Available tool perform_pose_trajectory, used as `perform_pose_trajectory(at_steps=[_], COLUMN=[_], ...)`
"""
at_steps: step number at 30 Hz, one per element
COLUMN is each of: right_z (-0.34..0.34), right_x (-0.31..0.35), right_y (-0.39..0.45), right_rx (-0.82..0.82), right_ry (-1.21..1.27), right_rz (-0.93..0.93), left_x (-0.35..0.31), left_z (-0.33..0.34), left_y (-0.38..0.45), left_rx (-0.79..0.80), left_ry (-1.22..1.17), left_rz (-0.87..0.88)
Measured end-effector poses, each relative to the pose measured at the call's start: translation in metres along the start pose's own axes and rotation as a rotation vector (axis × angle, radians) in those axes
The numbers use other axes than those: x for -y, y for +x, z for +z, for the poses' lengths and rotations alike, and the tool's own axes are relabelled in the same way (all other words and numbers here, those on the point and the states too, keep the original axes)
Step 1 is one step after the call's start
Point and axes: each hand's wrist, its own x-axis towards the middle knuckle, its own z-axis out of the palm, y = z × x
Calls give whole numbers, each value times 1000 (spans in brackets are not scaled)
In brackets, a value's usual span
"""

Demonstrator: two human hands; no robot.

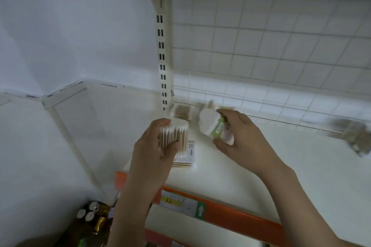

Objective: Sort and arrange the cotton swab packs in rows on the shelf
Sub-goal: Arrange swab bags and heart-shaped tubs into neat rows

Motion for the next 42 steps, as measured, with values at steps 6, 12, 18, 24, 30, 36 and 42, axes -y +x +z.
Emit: perform_pose_trajectory(at_steps=[6,12,18,24,30,36,42], right_z=[-45,-105,-168,-216,-251,-269,-285], right_x=[-28,-64,-94,-115,-136,-157,-182], right_y=[-87,-173,-266,-323,-366,-382,-369], right_rx=[-152,-272,-324,-353,-445,-514,-562], right_ry=[73,94,60,-4,-11,-60,-107], right_rz=[239,386,457,418,477,560,575], left_x=[-51,-109,-187,-247,-291,-321,-329], left_z=[46,106,165,204,235,268,298], left_y=[-18,-62,-130,-178,-194,-187,-166], left_rx=[15,102,191,210,238,285,309], left_ry=[-99,-140,-158,-153,-198,-305,-399], left_rz=[99,140,148,253,334,410,428])
